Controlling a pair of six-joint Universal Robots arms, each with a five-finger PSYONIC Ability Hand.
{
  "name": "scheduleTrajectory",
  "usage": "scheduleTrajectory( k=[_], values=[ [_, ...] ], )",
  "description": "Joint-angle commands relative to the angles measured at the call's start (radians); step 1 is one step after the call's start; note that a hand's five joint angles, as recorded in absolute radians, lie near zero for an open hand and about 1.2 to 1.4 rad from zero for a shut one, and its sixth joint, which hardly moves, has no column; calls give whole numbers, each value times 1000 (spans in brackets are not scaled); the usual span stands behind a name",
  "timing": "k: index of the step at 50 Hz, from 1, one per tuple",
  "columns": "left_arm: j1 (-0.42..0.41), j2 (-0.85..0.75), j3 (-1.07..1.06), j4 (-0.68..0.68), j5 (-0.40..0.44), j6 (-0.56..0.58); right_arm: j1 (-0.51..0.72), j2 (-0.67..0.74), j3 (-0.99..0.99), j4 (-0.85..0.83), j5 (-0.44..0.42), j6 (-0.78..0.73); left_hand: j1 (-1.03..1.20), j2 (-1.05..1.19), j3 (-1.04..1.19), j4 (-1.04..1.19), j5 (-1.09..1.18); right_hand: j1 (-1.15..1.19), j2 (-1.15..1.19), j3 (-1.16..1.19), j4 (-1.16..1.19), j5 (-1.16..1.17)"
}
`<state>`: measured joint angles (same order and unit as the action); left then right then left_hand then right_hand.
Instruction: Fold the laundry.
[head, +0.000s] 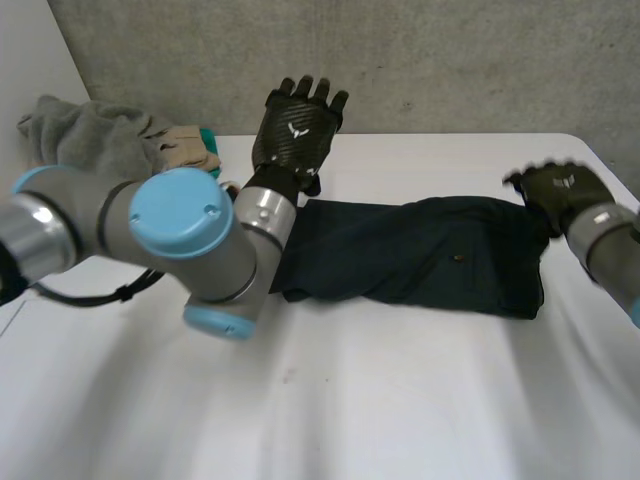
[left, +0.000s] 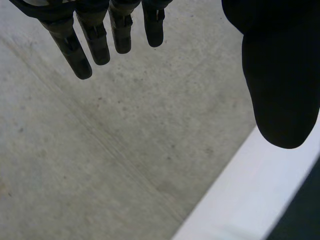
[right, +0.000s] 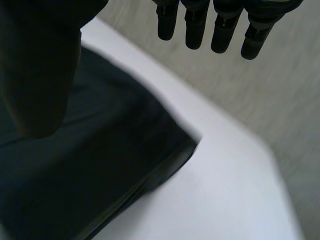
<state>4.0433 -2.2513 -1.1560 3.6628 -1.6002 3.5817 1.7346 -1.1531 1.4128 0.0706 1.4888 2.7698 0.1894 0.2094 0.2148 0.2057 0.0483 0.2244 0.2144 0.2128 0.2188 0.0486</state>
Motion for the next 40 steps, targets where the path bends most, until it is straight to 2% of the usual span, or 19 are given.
scheduleTrajectory(
  k=[1, 6, 8, 10, 11, 15, 18, 20, 24, 26, 27, 30, 31, 34, 35, 40],
  values=[
    [12, 79, -165, -3, 3, -75, -59, 73, 89, -49, -94, 80, -15, -35, -40, -31, -48, 16, 26, 28, 22, 17],
    [20, 79, -189, -6, -3, -77, -56, 183, 51, -104, -101, 82, -15, -35, -40, -31, -48, 54, 64, 66, 60, 55],
    [22, 81, -200, -6, -3, -77, -53, 220, 22, -103, -94, 80, -15, -35, -40, -31, -48, 215, 225, 227, 221, 216],
    [22, 84, -205, -7, -3, -77, -58, 233, 11, -104, -88, 79, -15, -35, -40, -31, -48, 791, 801, 803, 797, 793],
    [20, 90, -212, -9, -4, -77, -59, 231, 12, -104, -84, 79, -15, -35, -40, -31, -48, 1168, 1178, 1180, 1174, 1169],
    [22, 124, -237, -9, -3, -77, -64, 210, 43, -135, -19, 67, -15, -35, -40, -31, -48, 1172, 1182, 1183, 1178, 1173],
    [22, 165, -264, -9, -1, -77, -89, 89, 89, -166, -1, -5, -15, -35, -40, -31, -48, 1172, 1182, 1183, 1178, 1173],
    [22, 200, -289, -9, 3, -77, -136, -2, 113, -163, 2, -129, -15, -35, -40, -31, -48, 1172, 1182, 1183, 1178, 1173],
    [25, 248, -327, -3, 5, -78, -158, -17, 106, -164, 19, -384, -15, -35, -40, -31, -48, 1172, 1182, 1183, 1178, 1173],
    [31, 260, -340, -1, 5, -78, -144, -19, 94, -164, 24, -476, -15, -35, -40, -31, -48, 1172, 1182, 1183, 1178, 1173],
    [34, 265, -344, 0, 5, -78, -100, -16, 80, -169, 21, -542, -15, -35, -40, -31, -48, 1172, 1182, 1183, 1178, 1173],
    [46, 272, -361, 0, 5, -78, 24, -4, 43, -181, 12, -581, -15, -35, -40, -31, -48, 1172, 1182, 1183, 1178, 1173],
    [49, 272, -364, 0, 5, -78, 101, 18, 13, -198, 1, -582, -15, -35, -40, -31, -48, 1172, 1182, 1183, 1178, 1173],
    [52, 272, -370, 0, 0, -78, 201, 79, -14, -225, -59, -590, -15, -35, -40, -31, -48, 1172, 1182, 1183, 1178, 1173],
    [52, 271, -373, 0, 0, -78, 259, 116, -20, -232, -121, -598, -15, -35, -40, -31, -48, 1172, 1182, 1183, 1178, 1173],
    [57, 269, -378, 2, 3, -78, 378, 200, -5, -221, -317, -651, -15, -35, -40, -31, -48, 1172, 1182, 1183, 1178, 1173]
  ],
)
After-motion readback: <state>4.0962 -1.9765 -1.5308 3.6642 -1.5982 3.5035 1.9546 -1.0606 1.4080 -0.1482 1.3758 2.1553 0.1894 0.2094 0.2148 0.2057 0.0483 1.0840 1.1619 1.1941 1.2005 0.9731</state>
